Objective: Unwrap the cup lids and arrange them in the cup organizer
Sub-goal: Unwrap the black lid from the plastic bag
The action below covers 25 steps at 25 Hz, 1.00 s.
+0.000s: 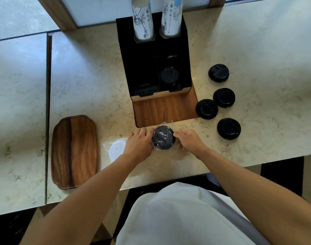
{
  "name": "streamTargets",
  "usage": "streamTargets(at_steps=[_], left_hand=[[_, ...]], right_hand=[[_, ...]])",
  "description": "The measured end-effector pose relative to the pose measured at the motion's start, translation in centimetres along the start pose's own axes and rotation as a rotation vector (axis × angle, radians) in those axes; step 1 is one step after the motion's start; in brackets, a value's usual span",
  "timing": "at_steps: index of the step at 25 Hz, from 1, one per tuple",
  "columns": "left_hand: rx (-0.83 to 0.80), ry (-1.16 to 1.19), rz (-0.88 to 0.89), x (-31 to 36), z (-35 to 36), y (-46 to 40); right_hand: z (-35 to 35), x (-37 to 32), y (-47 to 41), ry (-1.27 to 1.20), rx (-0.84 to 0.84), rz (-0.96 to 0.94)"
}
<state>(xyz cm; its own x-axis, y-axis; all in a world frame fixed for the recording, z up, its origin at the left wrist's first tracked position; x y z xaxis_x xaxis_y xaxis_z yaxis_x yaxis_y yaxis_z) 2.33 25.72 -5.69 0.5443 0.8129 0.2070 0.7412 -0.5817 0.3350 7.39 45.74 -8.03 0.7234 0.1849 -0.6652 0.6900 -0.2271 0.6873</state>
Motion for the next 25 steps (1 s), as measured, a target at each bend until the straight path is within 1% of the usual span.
streamTargets(at_steps=[4, 8, 12, 17, 20, 25], left_hand=[[0.026, -0.026, -0.022, -0.2, -0.2, 0.0], [0.013, -0.054, -0.008, -0.6, -0.3, -0.3], [0.032, -0.045, 0.011, -0.5, -0.4, -0.3], [0.003, -0.003, -0.034, -0.5, -0.2, -0.2], [0.004, 0.03, -0.031, -0.3, -0.3, -0.1], [0.06, 0.064, 0.058, 0.2, -0.7, 0.3]], right_hand=[[0.0, 0.0, 0.4, -0.058, -0.051, 0.051], [-0.3, 0.3, 0.5, -0.08, -0.042, 0.072], [-0.9, 0.3, 0.6, -0.14, 0.015, 0.07], [-3.5, 0.5, 0.7, -0.223, 0.174, 0.085], [-4.4, 1.2, 1.0, -0.182, 0.208, 0.091], [-4.2, 0.8, 1.1, -0.072, 0.128, 0.08]])
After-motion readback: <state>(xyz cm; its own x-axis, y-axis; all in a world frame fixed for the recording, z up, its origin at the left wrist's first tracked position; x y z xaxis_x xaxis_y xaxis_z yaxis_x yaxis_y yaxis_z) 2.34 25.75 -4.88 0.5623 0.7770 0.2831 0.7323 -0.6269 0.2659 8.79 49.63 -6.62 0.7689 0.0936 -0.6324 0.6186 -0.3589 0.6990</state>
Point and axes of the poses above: each hand's wrist, its own y-axis away from the middle knuckle, its own z-axis out of the palm, x = y × z, the point moved 5 cm from there along -y, towards the middle knuckle, and after that the axes turned 3 degrees about z, right-handed, at the moved point
